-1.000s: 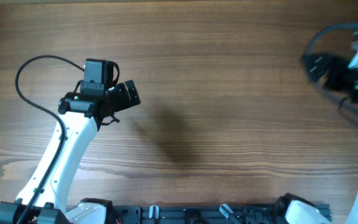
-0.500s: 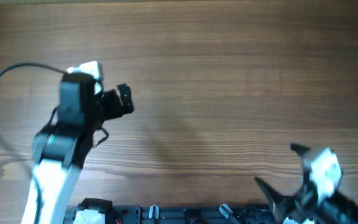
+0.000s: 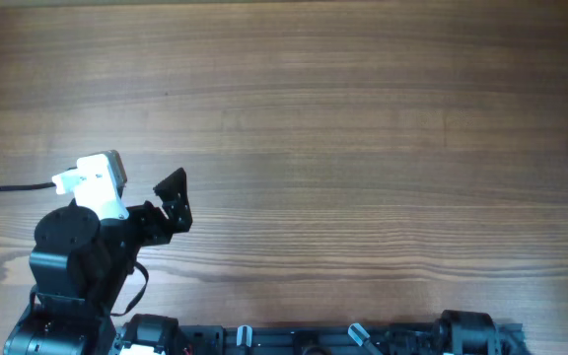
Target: Untangle cables
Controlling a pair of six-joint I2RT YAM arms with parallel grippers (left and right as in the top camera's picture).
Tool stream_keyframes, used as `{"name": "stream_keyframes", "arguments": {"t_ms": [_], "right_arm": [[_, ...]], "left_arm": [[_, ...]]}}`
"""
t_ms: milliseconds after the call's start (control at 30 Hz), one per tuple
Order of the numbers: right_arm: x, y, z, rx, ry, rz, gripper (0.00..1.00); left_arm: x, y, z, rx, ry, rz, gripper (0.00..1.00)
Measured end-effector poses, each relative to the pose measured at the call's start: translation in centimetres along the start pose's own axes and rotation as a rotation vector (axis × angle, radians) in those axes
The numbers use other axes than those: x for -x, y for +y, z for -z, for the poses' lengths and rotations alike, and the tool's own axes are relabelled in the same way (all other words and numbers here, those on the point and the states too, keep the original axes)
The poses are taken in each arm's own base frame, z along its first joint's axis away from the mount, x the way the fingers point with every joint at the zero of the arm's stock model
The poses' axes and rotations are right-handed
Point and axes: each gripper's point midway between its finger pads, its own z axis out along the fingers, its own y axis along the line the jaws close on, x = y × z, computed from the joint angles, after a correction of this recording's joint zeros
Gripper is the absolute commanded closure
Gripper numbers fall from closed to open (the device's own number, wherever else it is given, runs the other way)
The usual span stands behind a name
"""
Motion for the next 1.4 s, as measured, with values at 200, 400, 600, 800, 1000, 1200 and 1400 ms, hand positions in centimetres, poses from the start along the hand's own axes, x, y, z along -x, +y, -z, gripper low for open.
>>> {"name": "stream_keyframes", "arguments": {"t_ms": [200, 400, 600, 800, 1000, 1200, 1400], "right_arm": [[2.0, -4.5, -6.6, -0.047, -0.201, 0.074, 0.00], [-5.0, -6.5, -14.6, -0.003, -0.235, 0.008, 0.00], [-10.1, -7.7, -17.6, -0.052, -0.250, -0.066, 0.00], [-16.8, -7.1, -19.6, -0.042, -0.167, -0.195, 0.00], [-20.8, -6.4, -20.1, -0.037, -0.036, -0.279, 0.00], [-21.1, -6.4, -20.2, -0.038, -0.026, -0.283, 0.00], [-21.2, -6.4, -20.2, -0.038, -0.022, -0.285, 0.01]], "left_arm": [[-0.1, 0.1, 0.0, 0.002, 0.006, 0.000, 0.00], [-0.2, 0.1, 0.0, 0.003, 0.008, -0.010, 0.00], [-0.2, 0.1, 0.0, 0.003, 0.009, -0.023, 0.00], [-0.5, 0.2, 0.0, 0.007, 0.020, -0.025, 0.00], [-0.6, 0.2, 0.0, 0.009, 0.024, -0.026, 0.00], [-0.6, 0.2, 0.0, 0.009, 0.025, -0.026, 0.00], [-0.5, 0.5, 0.0, 0.025, 0.019, -0.041, 0.00]]}}
